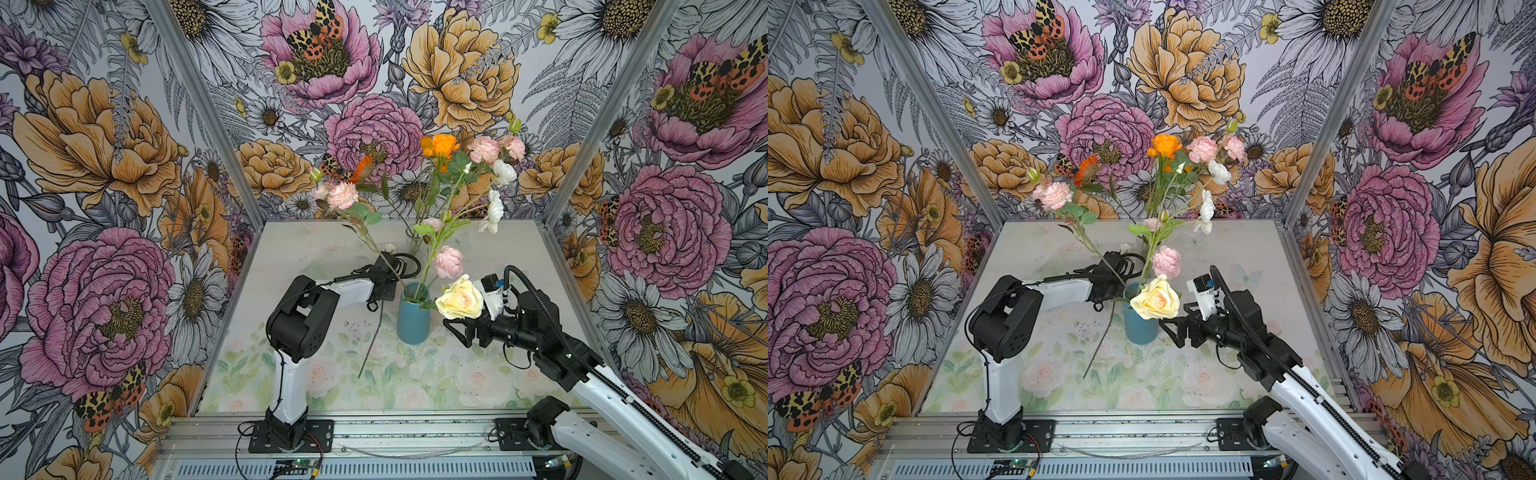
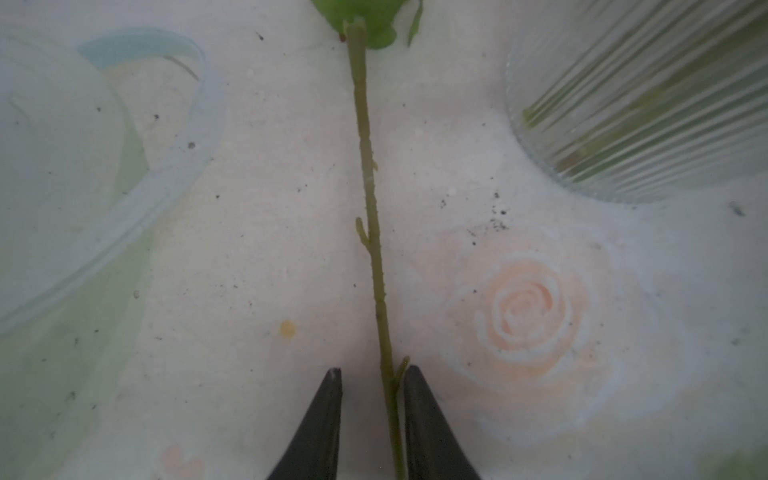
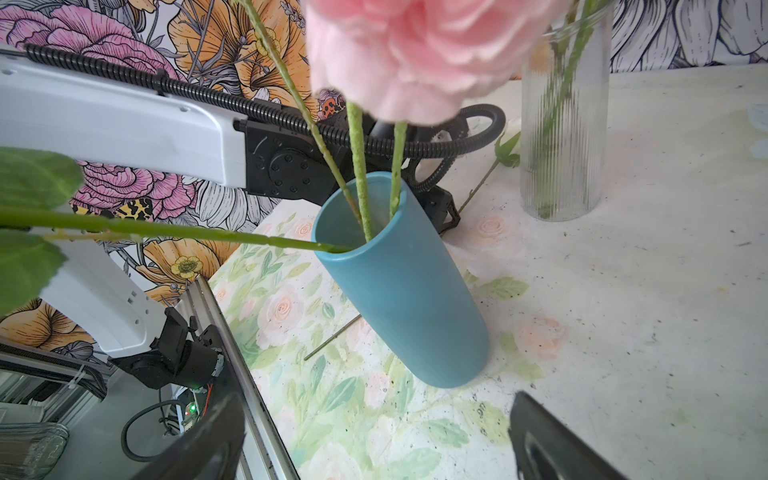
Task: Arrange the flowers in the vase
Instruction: 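Move the left gripper down to the white rosebud stem on the table, then close the left gripper on the white rosebud stem and lift it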
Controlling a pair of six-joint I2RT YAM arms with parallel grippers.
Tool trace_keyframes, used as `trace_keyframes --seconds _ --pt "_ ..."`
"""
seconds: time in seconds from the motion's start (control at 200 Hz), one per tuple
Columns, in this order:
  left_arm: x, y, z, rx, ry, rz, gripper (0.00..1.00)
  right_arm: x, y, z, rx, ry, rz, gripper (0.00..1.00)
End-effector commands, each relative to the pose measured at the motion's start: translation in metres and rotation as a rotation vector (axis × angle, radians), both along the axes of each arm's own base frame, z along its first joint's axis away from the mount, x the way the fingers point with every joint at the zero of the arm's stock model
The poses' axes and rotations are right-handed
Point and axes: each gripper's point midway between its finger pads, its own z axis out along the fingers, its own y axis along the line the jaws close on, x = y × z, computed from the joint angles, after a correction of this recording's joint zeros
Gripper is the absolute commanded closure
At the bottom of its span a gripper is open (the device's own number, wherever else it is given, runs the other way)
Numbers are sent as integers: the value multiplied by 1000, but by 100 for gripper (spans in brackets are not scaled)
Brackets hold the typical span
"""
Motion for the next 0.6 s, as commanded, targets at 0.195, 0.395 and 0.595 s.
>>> trace_keyframes --seconds 0.195,0.395,0.595 --pt "-22 29 -30 97 127 30 100 -2 0 2 5 -22 8 0" --pt "-40 56 -40 5 155 113 100 -1 0 -1 0 -16 4 1" --pt "-64 95 -36 -59 124 244 100 -3 -3 -4 4 -13 -12 1"
